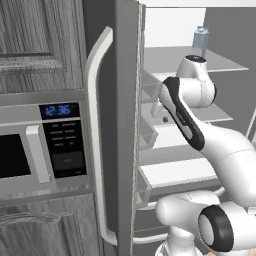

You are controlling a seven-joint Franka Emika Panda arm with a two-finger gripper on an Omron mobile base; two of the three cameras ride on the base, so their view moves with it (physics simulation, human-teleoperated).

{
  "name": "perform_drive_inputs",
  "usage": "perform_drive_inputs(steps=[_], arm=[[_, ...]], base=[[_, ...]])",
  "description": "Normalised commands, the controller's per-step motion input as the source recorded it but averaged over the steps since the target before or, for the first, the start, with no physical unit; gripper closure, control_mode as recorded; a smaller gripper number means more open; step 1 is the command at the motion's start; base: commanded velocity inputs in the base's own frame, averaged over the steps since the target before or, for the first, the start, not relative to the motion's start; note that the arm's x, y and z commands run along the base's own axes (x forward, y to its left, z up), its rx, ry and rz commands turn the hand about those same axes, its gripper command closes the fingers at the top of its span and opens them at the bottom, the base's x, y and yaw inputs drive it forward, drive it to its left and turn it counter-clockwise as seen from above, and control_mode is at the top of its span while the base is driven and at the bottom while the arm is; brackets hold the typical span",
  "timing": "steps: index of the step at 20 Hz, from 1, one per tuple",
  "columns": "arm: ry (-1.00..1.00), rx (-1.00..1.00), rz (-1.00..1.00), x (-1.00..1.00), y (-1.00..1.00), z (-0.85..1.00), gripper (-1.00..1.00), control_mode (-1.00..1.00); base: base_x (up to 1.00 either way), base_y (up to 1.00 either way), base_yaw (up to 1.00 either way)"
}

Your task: Take out the milk from the fridge and place it on the tray on the counter. Then take the sugar cube near the tray and place it in the tray.

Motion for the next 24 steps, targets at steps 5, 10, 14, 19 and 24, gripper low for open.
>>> perform_drive_inputs(steps=[5, 10, 14, 19, 24], arm=[[0.0, 0.0, -0.02, -0.46, -0.02, 0.0, -1.0, -1.0], [-0.11, 0.0, -0.07, -0.68, 0.0, 0.08, -1.0, -1.0], [-0.22, 0.0, -0.13, -0.53, -0.41, 0.38, -1.0, -1.0], [-0.2, 0.04, -0.1, -0.32, -0.73, 0.43, -1.0, -1.0], [-0.21, 0.03, -0.13, -0.09, -0.66, 0.54, -1.0, -1.0]], base=[[0.0, 0.0, 0.0], [0.0, 0.0, 0.0], [0.0, 0.0, 0.0], [0.0, 0.0, 0.0], [0.0, 0.0, 0.0]])
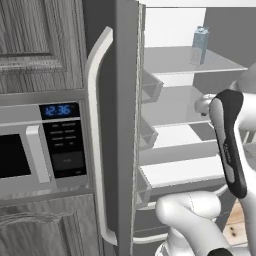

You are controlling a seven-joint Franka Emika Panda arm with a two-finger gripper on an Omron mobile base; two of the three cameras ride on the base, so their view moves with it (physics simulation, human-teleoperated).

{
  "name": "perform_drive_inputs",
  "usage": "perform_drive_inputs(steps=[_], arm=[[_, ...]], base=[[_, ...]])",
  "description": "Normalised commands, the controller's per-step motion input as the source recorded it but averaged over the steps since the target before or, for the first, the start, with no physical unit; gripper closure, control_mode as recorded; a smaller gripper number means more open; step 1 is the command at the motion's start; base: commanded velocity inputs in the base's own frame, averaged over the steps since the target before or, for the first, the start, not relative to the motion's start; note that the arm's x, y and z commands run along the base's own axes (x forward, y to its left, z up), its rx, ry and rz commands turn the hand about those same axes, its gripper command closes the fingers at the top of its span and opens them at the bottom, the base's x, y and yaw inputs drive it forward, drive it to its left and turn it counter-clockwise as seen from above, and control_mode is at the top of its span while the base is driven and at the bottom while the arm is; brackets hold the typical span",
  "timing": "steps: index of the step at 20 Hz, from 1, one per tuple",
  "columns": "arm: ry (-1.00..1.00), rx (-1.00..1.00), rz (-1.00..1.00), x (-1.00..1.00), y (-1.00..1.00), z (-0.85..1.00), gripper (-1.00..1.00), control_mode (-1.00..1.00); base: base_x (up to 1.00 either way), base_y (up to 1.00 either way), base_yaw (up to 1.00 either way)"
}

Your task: Take out the milk from the fridge and place it on the tray on the counter. Then take the sugar cube near the tray and place it in the tray.

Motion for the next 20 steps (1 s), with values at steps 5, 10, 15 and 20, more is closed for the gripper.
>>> perform_drive_inputs(steps=[5, 10, 15, 20], arm=[[-0.2, 0.01, -0.17, 0.0, -0.37, 0.46, -1.0, -1.0], [-0.2, 0.0, -0.25, 0.0, -0.34, 0.35, -1.0, -1.0], [-0.15, 0.0, -0.26, 0.05, 0.0, 0.27, -1.0, -1.0], [-0.07, 0.01, -0.08, 0.24, -0.04, 0.26, -1.0, -1.0]], base=[[0.0, 0.0, 0.0], [0.0, 0.0, 0.0], [0.0, 0.0, 0.0], [0.0, 0.0, 0.0]])
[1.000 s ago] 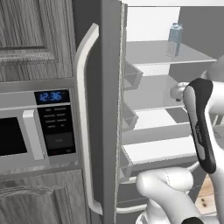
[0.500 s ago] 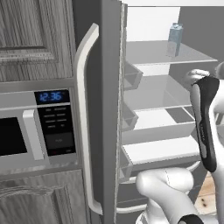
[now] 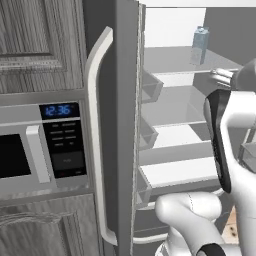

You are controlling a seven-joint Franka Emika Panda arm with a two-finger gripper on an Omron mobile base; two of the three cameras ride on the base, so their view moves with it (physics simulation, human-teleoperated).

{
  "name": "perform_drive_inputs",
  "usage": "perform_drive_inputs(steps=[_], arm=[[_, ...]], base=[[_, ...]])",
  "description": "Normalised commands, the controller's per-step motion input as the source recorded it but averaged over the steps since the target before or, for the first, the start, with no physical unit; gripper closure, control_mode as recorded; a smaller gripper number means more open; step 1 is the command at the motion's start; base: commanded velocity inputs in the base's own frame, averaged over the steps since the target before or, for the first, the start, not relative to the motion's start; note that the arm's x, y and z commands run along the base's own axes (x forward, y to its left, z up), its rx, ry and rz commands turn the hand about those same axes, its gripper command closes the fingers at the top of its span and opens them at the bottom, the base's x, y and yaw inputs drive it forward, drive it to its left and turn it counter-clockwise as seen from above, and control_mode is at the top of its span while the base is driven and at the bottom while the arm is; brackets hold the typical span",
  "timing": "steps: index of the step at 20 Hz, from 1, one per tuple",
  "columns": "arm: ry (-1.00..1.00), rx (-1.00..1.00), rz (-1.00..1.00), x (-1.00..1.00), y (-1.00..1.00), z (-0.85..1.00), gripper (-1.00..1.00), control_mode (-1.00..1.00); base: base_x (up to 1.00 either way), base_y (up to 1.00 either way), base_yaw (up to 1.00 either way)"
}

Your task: Take out the milk from the fridge and place it on the tray on the counter. Then take the sugar cube near the tray and place it in the tray.

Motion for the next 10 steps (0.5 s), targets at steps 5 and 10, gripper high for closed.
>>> perform_drive_inputs(steps=[5, 10], arm=[[-0.01, 0.01, -0.03, 0.38, -0.03, 0.22, -1.0, -1.0], [0.06, -0.01, -0.04, 0.37, 0.09, 0.18, -1.0, -1.0]], base=[[0.0, 0.0, 0.0], [0.0, 0.0, 0.0]])
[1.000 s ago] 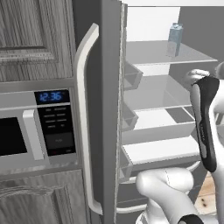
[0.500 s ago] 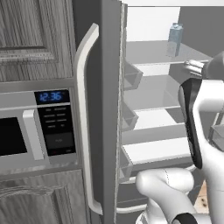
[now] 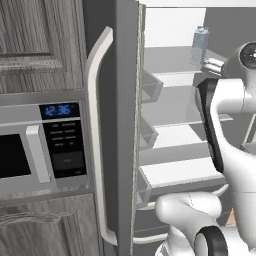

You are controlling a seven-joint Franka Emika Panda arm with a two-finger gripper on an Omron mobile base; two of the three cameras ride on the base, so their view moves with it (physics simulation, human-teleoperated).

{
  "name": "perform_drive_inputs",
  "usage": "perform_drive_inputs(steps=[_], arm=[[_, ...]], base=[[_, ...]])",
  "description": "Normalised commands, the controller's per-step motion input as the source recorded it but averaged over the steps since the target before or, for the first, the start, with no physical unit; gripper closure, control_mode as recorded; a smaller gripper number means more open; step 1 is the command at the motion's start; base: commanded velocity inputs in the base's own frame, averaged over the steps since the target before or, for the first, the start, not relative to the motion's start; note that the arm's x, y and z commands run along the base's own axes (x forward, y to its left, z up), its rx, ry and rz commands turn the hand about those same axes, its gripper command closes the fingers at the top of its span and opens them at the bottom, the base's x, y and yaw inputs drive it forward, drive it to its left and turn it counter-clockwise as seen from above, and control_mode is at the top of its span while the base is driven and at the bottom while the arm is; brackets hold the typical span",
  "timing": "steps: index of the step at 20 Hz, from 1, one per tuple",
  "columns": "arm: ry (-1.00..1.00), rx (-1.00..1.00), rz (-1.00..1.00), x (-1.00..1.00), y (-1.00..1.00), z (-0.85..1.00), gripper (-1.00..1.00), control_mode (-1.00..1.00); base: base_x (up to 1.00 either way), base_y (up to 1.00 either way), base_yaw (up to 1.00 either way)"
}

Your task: Take out the milk from the fridge and place it on the tray on the counter. Then take the sugar cube near the tray and place it in the tray.

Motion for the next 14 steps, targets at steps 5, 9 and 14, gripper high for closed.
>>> perform_drive_inputs(steps=[5, 9, 14], arm=[[0.17, -0.02, -0.05, 0.54, 0.1, 0.03, -1.0, -1.0], [0.0, -0.06, 0.0, 0.23, 0.01, 0.08, -1.0, -1.0], [0.0, -0.08, 0.0, 0.33, 0.01, 0.01, -1.0, -1.0]], base=[[0.0, 0.0, 0.0], [0.0, 0.0, 0.0], [0.0, 0.0, 0.0]])
